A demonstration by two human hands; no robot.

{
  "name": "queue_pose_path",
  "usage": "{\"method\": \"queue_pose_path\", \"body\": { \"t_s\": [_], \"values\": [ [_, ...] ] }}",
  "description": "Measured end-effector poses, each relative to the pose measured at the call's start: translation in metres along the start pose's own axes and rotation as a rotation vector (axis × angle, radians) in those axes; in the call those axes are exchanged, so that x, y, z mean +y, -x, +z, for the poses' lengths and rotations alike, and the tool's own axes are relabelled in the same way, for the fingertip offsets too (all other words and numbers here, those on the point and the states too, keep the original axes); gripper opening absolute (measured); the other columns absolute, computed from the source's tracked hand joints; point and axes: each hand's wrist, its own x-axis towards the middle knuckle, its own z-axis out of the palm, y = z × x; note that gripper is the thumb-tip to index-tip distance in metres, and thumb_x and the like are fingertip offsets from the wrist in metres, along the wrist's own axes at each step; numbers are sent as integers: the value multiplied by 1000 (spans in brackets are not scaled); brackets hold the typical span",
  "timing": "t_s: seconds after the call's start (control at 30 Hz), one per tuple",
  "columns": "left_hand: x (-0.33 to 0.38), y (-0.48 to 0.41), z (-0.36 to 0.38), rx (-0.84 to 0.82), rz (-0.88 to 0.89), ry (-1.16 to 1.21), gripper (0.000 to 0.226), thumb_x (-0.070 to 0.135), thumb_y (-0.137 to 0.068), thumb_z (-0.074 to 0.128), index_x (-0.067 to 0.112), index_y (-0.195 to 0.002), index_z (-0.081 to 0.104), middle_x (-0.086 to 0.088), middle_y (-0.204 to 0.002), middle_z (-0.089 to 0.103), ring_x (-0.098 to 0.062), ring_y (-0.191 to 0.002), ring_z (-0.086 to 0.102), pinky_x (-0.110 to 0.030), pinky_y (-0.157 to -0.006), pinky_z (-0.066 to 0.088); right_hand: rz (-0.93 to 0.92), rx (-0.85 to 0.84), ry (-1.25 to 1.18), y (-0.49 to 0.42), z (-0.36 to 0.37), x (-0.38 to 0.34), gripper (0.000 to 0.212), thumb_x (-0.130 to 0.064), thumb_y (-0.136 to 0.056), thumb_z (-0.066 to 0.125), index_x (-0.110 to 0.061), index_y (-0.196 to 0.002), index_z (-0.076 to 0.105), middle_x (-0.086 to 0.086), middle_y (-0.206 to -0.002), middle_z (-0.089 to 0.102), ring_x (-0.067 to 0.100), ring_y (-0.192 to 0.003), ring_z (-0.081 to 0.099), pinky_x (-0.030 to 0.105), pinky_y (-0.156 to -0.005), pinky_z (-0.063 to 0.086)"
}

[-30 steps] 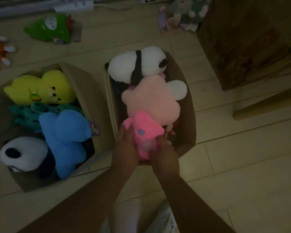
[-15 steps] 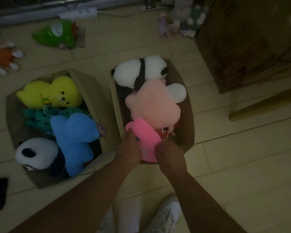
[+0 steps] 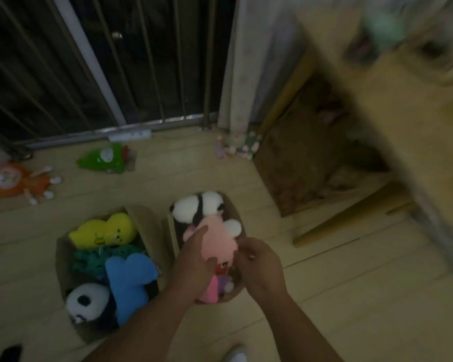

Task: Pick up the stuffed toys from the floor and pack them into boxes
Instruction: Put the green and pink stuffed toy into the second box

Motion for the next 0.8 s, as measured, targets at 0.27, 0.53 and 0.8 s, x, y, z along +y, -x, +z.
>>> {"method": "queue_pose_path", "body": {
  "t_s": [0.27, 0.53, 0.8],
  "values": [
    [196, 97, -91, 83, 191, -6, 64, 22, -85, 63, 41, -138, 34, 1, -139, 47, -14, -120, 49, -39, -98, 46, -179, 159, 45, 86, -146, -162, 29, -28, -89, 60, -25, -118, 64, -11, -115, 61, 8, -103, 60, 24, -86, 48],
    [305, 192, -126, 120, 371, -53, 61, 13, -82, 62, 37, -134, 40, 10, -116, 48, -3, -108, 44, -28, -90, 44, -305, 268, 39, 155, -233, -229, 32, -31, -87, 62, -25, -119, 63, -6, -117, 63, 8, -105, 59, 21, -84, 45],
    [376, 224, -97, 232, 425, -2, 52, 20, -84, 66, 36, -128, 44, 11, -109, 48, -3, -101, 47, -29, -84, 46, -431, 250, 81, 152, -319, -231, 34, -40, -85, 61, -30, -117, 62, -11, -111, 65, 6, -97, 60, 22, -82, 47]
  ]
}}
